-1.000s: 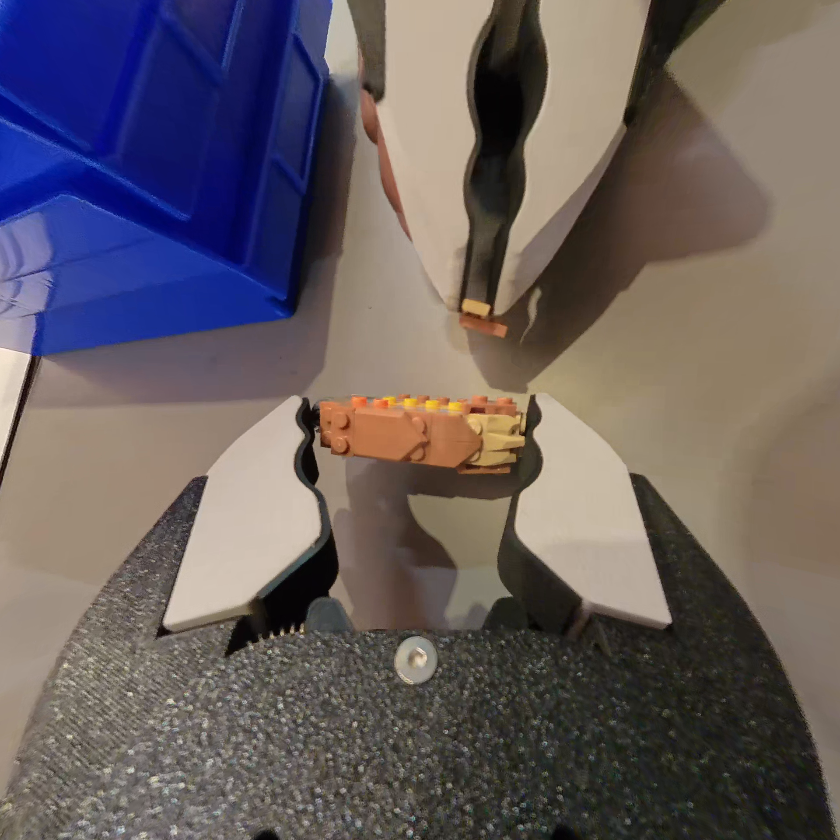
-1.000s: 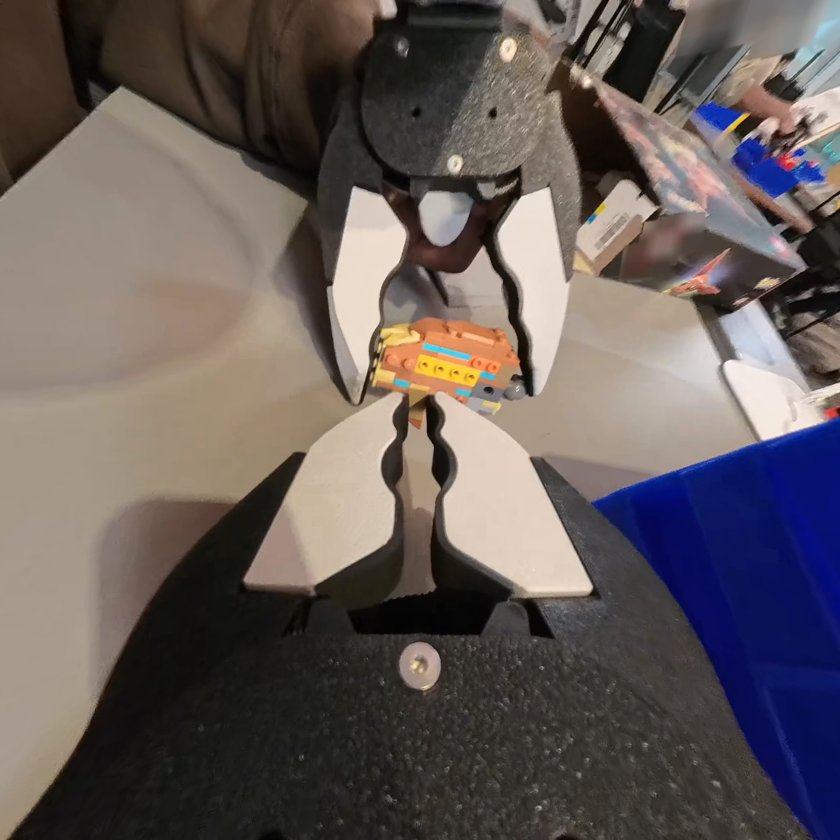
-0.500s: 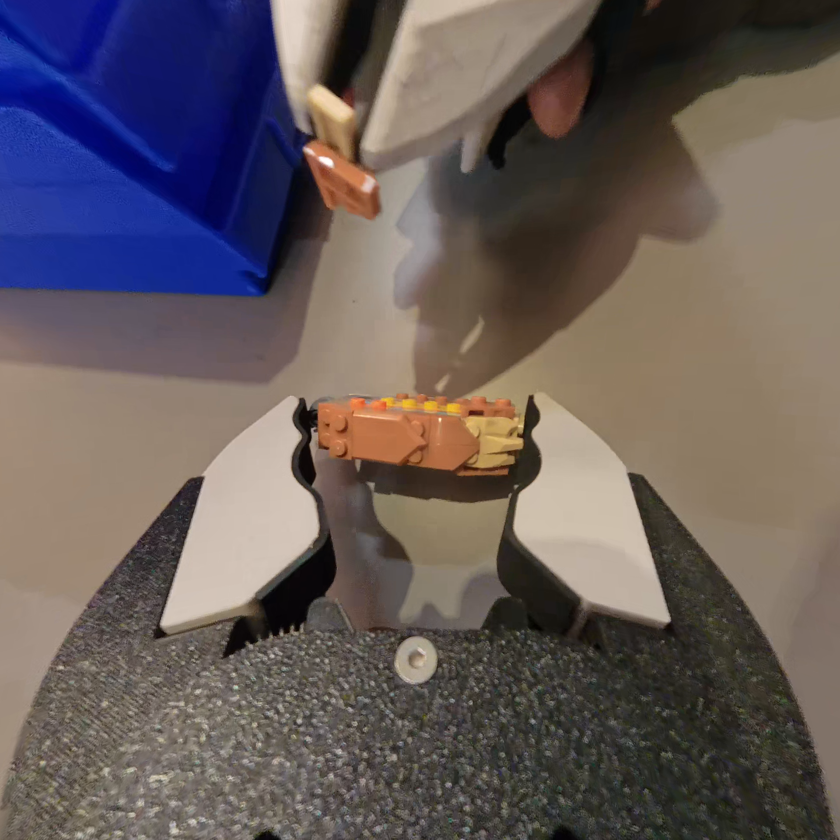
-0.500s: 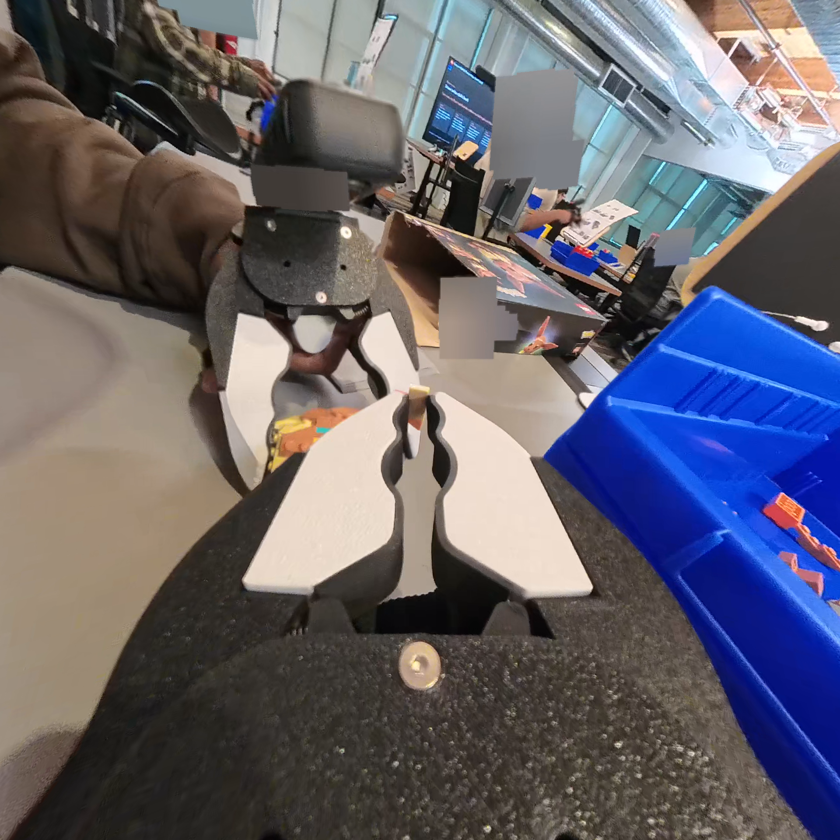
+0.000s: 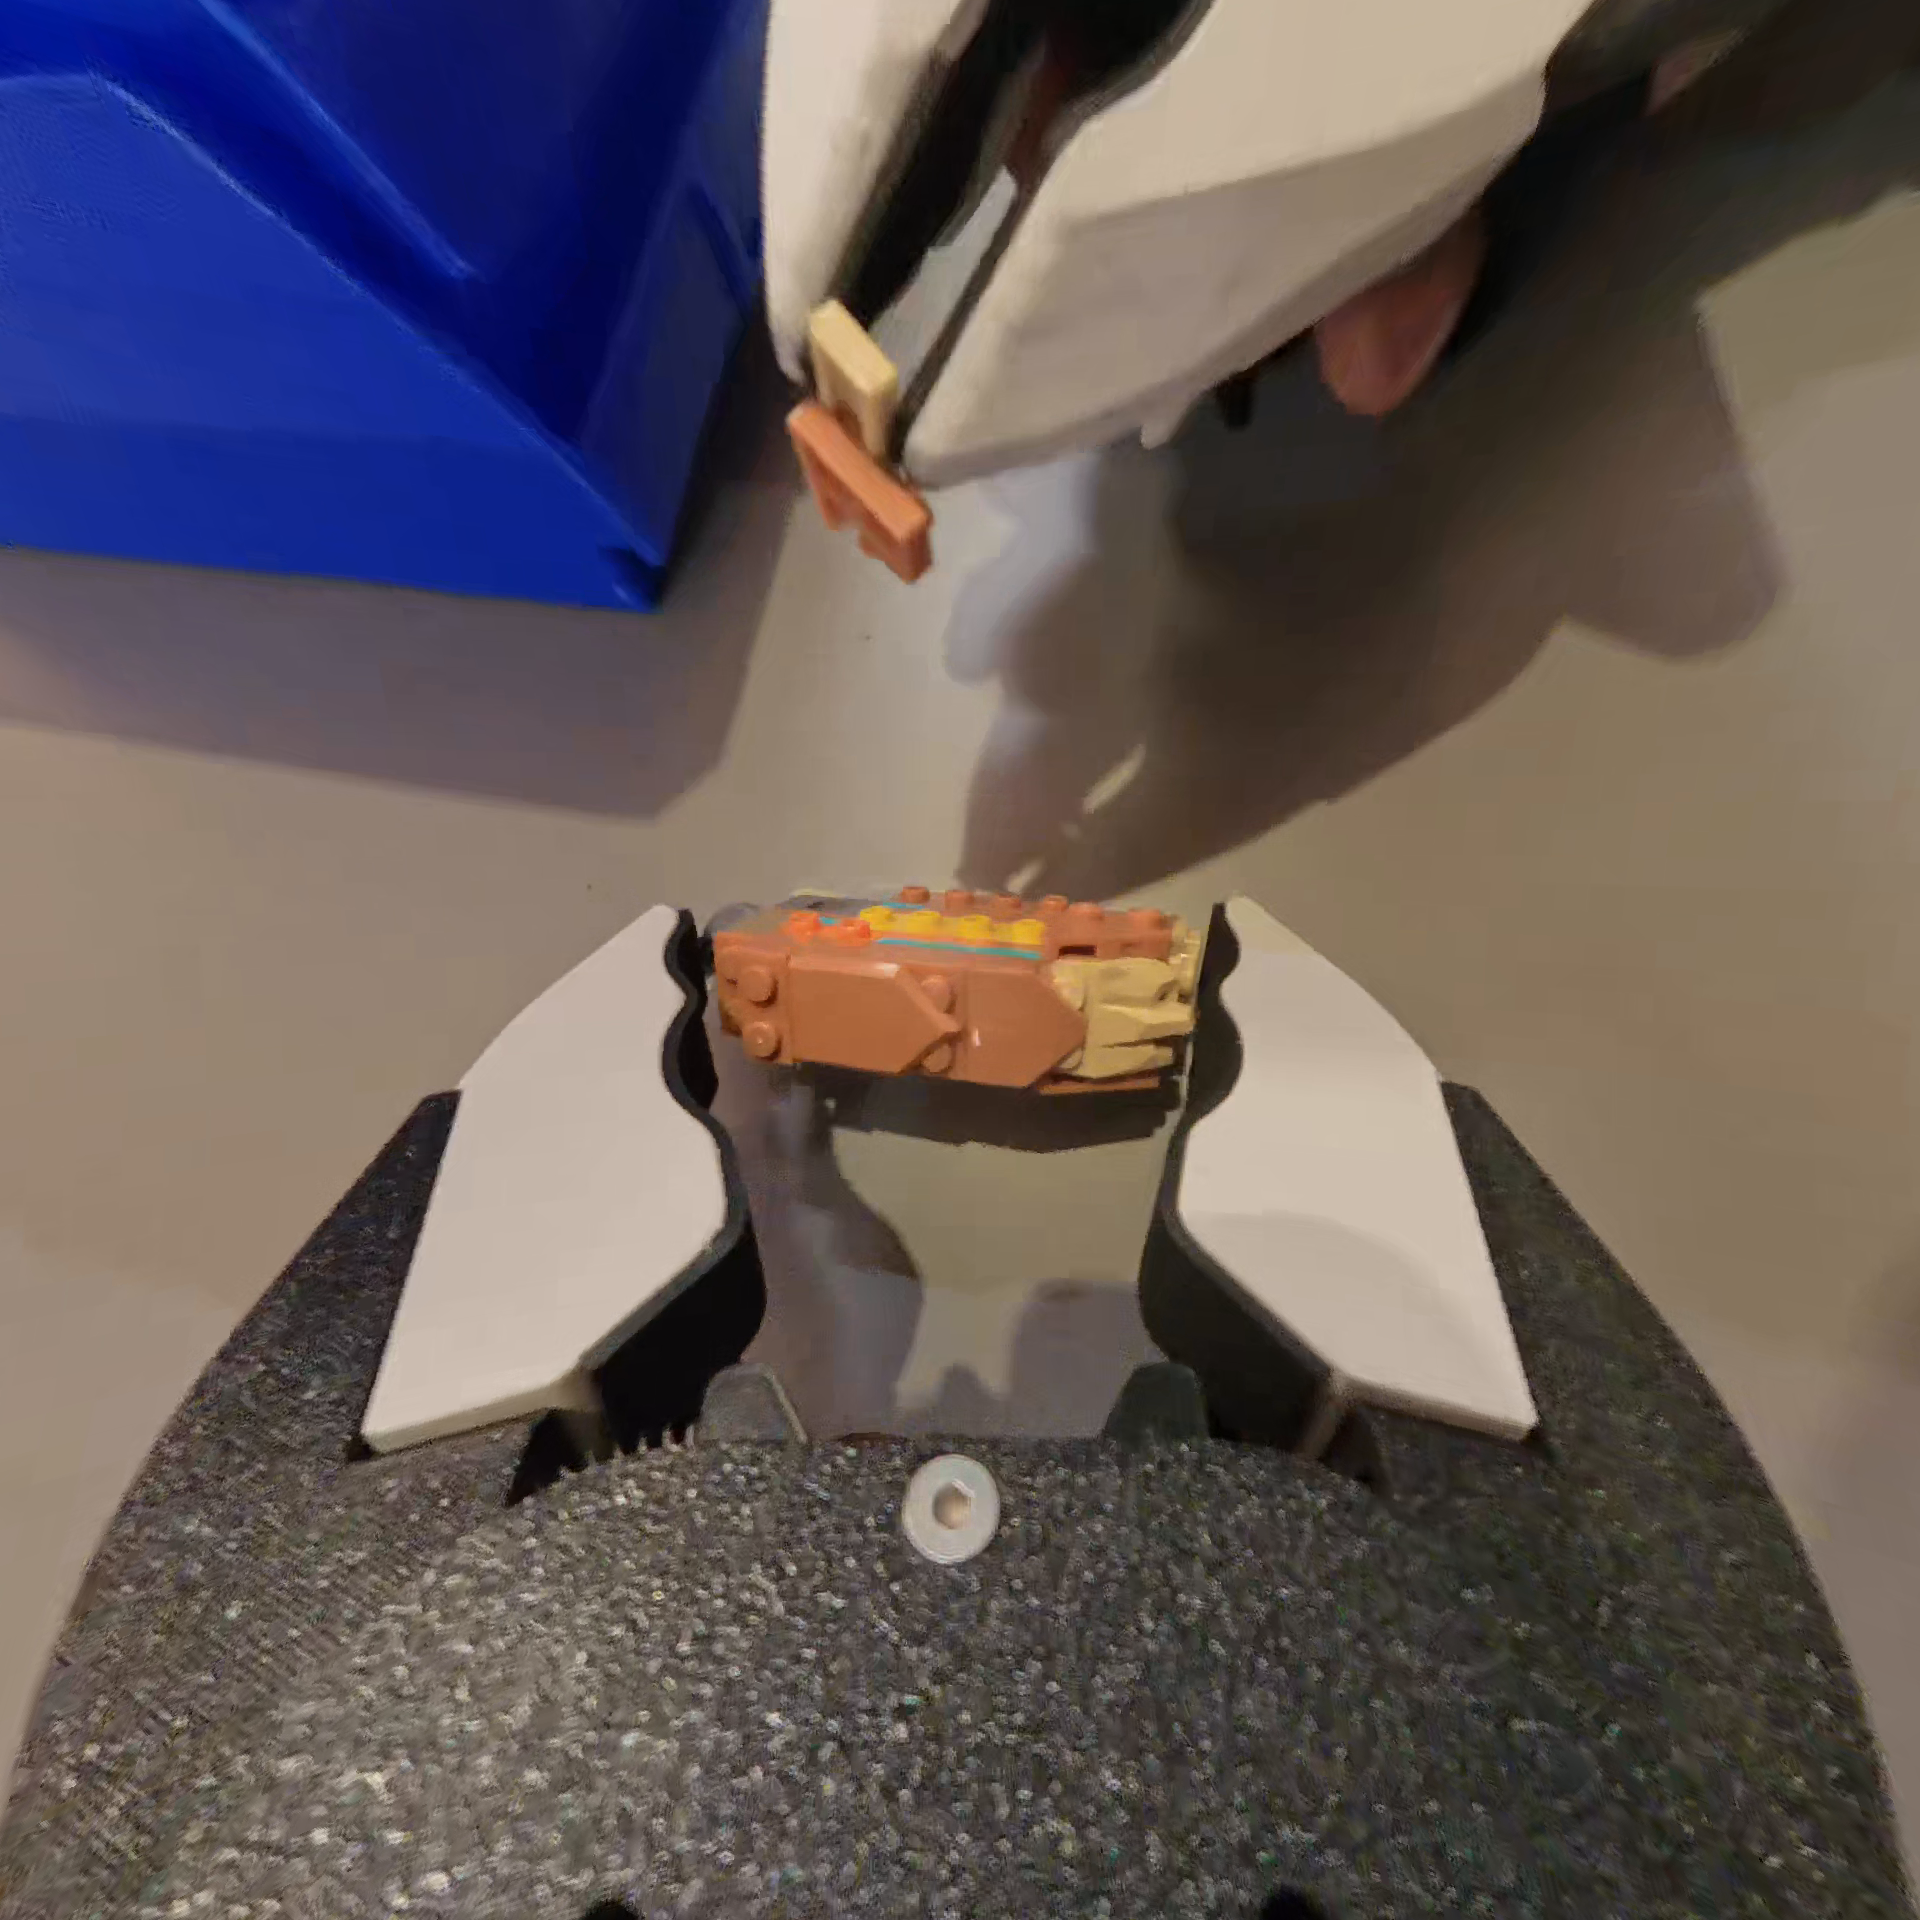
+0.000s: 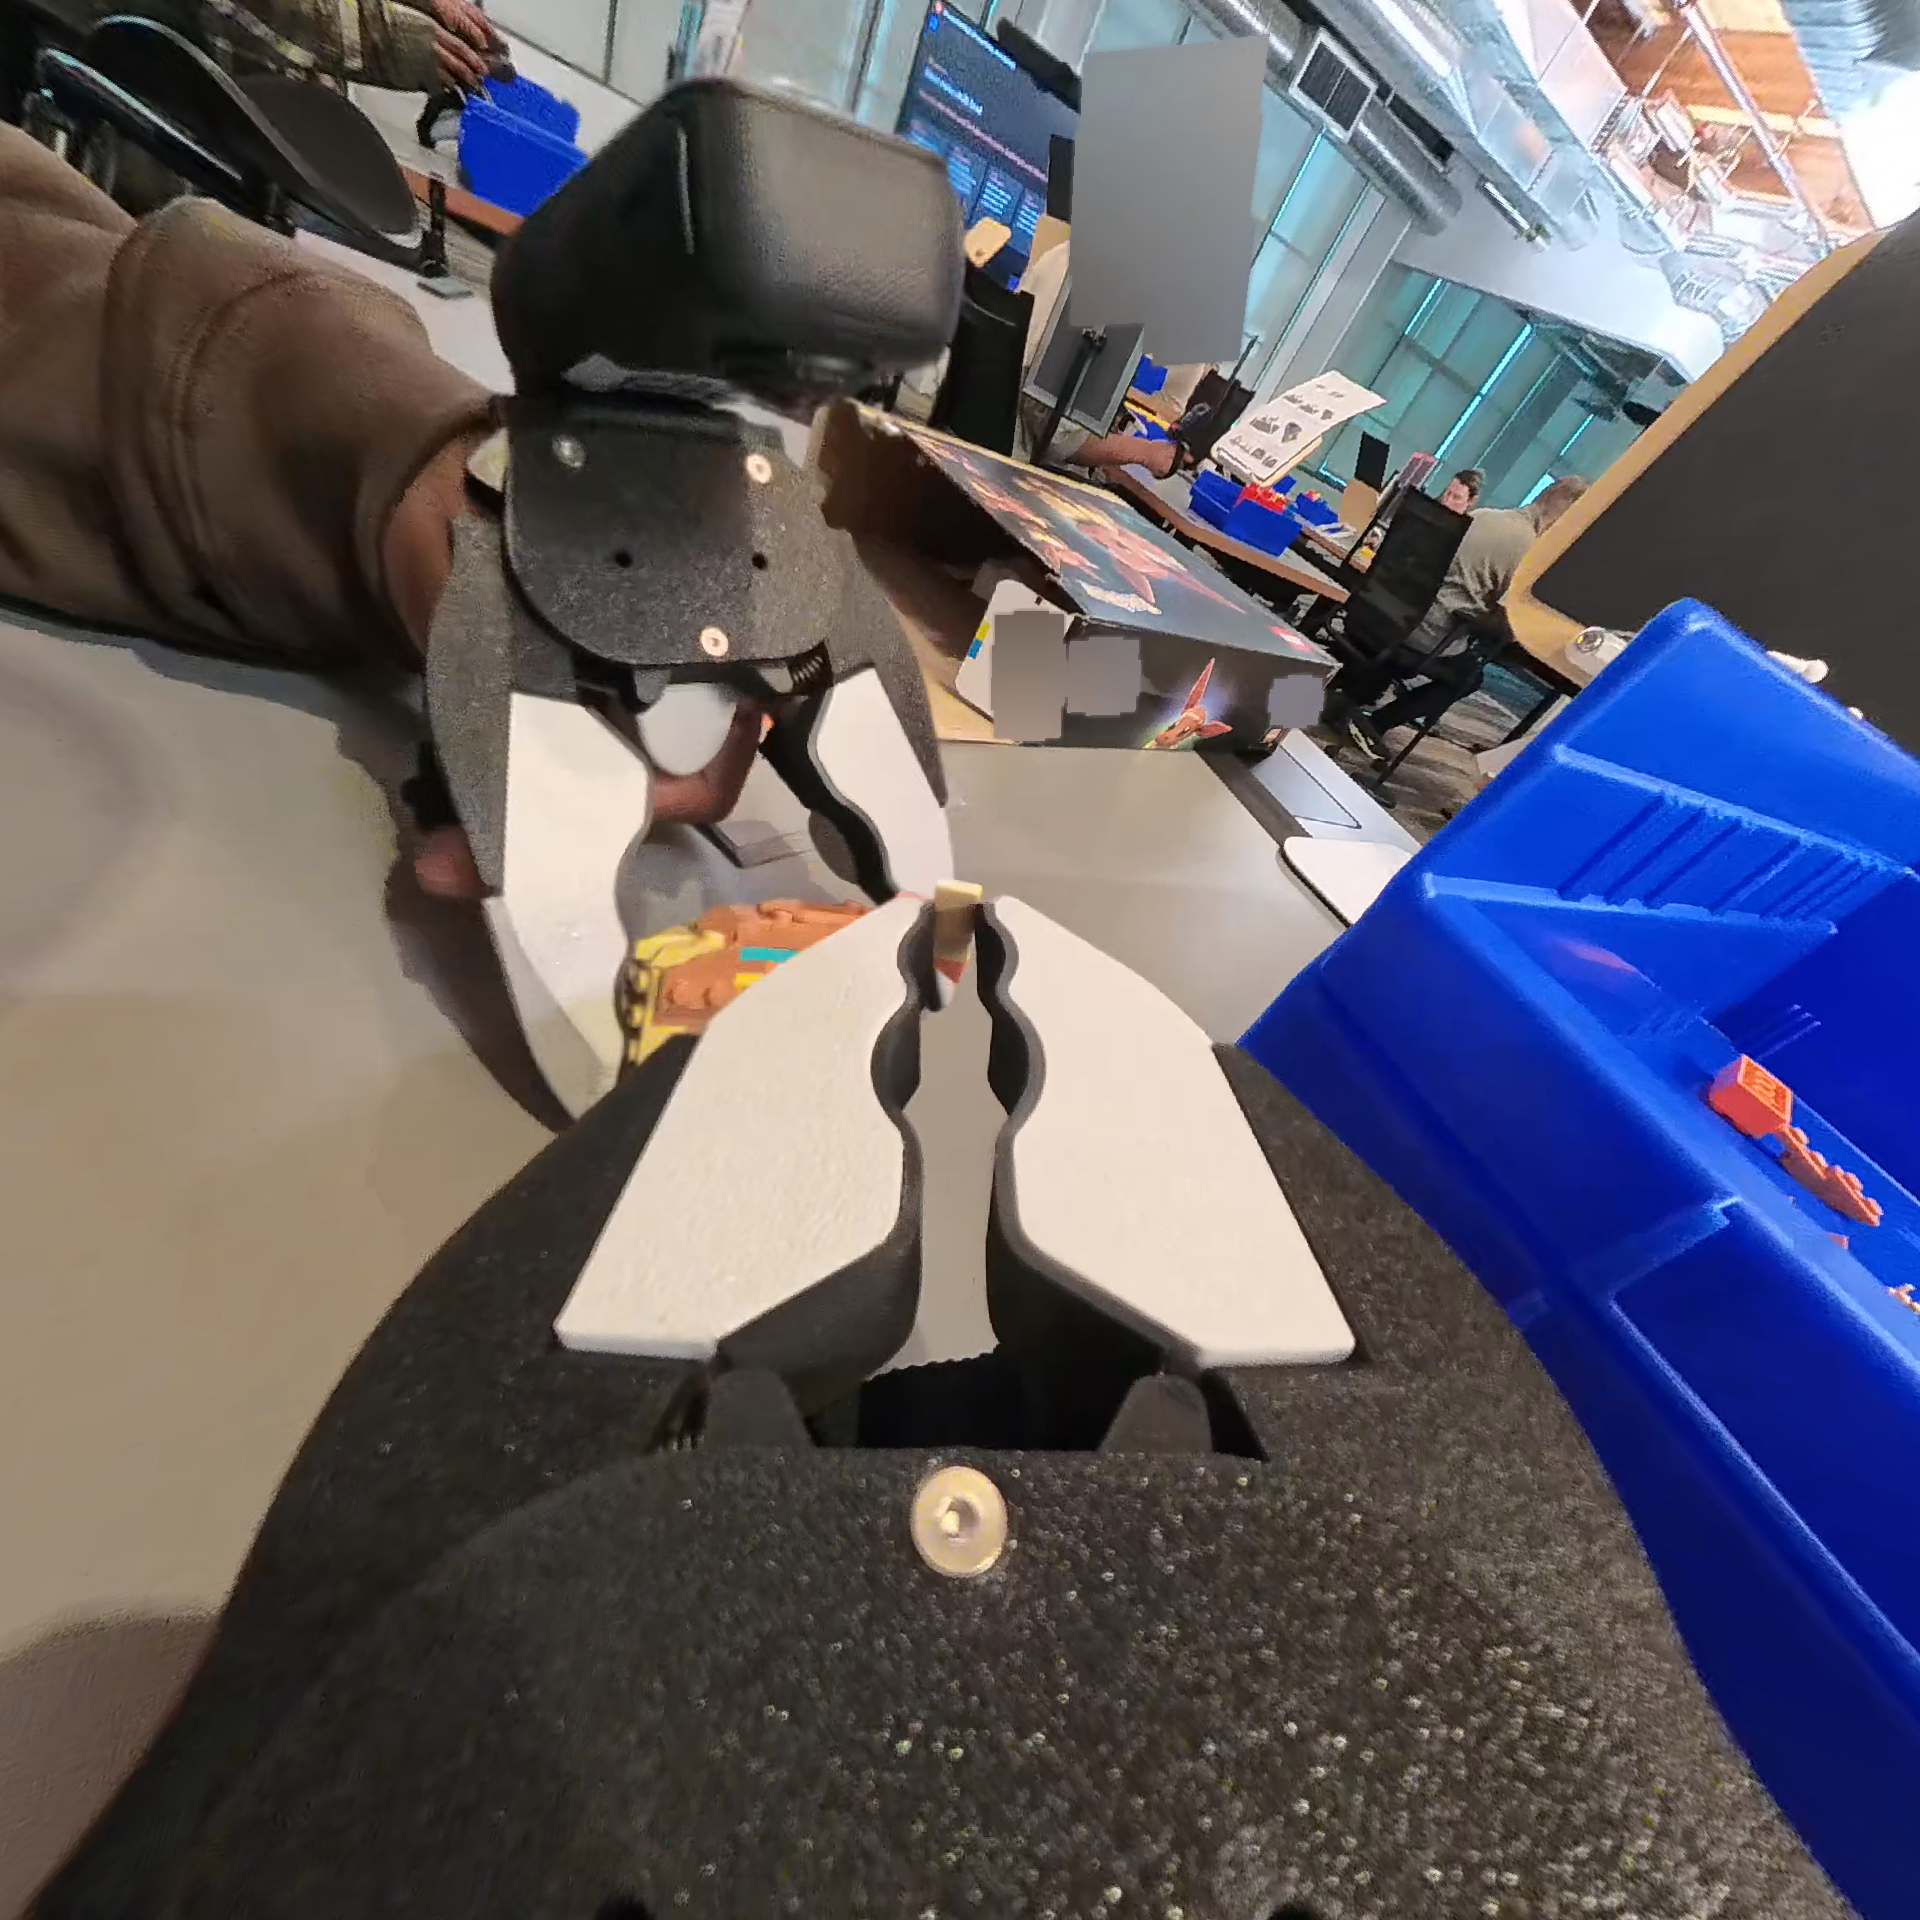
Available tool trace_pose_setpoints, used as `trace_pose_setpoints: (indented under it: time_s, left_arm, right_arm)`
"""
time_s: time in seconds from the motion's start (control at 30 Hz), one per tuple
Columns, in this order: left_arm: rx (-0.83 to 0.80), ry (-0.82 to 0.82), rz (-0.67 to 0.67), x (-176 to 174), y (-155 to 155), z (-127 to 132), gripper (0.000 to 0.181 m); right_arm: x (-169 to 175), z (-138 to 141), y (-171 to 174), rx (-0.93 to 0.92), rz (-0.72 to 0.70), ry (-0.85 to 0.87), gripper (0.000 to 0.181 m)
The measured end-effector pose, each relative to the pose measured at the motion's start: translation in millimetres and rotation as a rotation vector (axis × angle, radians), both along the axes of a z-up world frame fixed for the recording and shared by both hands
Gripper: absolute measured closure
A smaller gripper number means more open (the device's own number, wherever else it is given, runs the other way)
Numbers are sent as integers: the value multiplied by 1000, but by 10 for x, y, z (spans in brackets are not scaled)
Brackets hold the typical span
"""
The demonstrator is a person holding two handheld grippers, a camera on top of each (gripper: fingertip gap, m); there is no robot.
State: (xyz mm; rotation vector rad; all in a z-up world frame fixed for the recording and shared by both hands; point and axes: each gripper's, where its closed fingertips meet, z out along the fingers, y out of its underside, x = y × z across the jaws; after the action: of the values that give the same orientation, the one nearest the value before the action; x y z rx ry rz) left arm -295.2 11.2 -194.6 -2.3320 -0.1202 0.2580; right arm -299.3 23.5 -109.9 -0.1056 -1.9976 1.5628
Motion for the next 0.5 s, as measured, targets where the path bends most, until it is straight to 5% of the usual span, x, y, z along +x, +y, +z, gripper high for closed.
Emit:
trace_pose_setpoints:
  time_s: [0.27, 0.4, 0.5]
  left_arm:
    - [123, 8, 44, -113, -32, 290, 83]
    - [360, 86, 31, -92, 35, 733, 134]
    - [421, 133, 27, -60, 70, 853, 147]
  right_arm:
    - [-33, -25, 11, -3, -18, -28, 174]
    - [-35, 32, 8, -47, -32, -42, 174]
    - [-5, 44, -22, -58, -26, -41, 174]
